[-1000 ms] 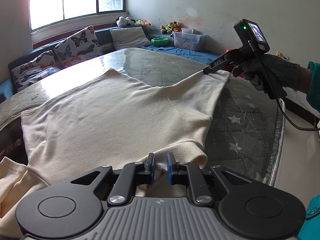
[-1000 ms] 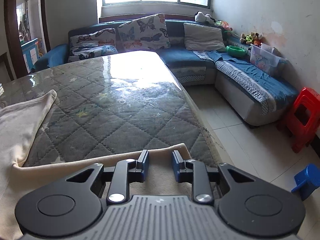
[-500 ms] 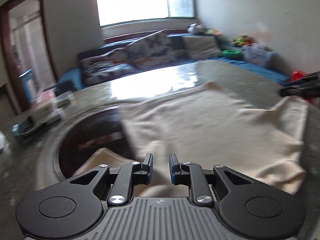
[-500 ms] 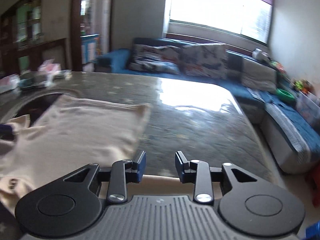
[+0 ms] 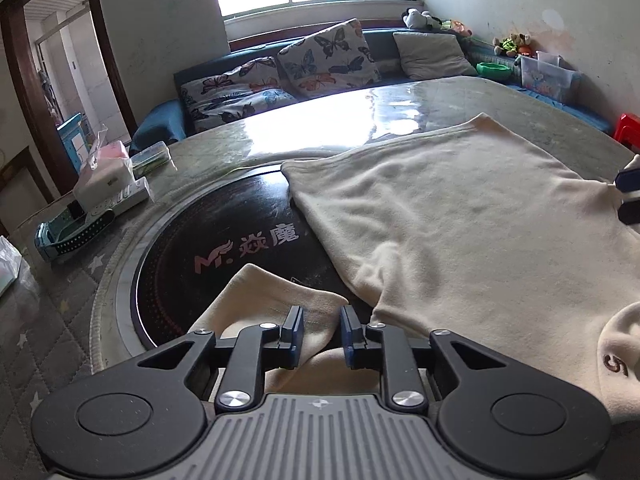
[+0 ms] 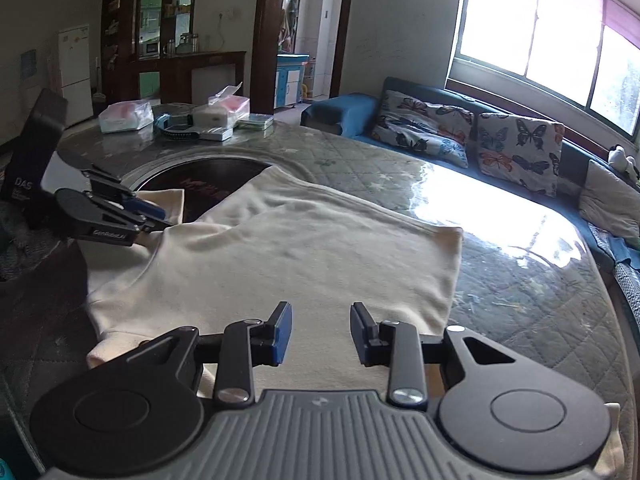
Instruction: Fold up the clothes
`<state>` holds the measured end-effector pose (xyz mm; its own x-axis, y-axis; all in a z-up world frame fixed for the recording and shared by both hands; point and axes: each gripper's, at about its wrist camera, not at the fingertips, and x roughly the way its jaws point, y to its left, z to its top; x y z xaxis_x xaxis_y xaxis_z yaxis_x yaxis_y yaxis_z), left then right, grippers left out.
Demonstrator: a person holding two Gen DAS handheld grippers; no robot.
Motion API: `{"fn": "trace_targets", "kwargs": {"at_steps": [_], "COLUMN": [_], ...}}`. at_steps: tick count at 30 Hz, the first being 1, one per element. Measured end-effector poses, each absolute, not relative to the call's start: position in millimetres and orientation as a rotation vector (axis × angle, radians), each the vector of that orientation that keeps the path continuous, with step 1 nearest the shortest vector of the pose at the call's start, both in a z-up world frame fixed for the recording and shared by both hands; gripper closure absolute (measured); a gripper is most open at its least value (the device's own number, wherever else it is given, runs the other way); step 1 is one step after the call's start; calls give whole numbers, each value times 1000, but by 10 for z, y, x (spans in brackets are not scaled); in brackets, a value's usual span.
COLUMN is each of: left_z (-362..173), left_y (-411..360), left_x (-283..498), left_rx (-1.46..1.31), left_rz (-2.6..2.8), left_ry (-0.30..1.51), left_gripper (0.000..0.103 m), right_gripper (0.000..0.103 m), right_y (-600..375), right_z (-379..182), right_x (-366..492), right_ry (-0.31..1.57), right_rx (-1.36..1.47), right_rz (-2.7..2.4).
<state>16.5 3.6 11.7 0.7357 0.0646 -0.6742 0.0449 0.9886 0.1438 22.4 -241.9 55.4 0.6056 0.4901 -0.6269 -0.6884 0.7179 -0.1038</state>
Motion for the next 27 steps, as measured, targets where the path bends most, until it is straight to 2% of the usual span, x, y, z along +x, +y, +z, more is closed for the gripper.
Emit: {"fn": "trace_targets", "kwargs": {"at_steps": [3,5,15,27], "left_z": [161,229,569,301], "left_y": [148,284,1077,1407], "left_x": [104,28,-718,-1187], "left_rx": [96,33,-252,-348], "left_rz": [50,93,341,485], "left_ry": [716,683,505,549], "left_gripper": [97,98,99,99], "right_gripper": [71,71,71,72], "right_y": [-2364,-2325,-1831,-1048], "right_z": [560,569,570,280], "right_x": [184,161,-71,-469], "right_ry": [608,606,591,572], "right_rx": [-374,-386,-495,-666], "right_rz": [716,729,904,1137]}}
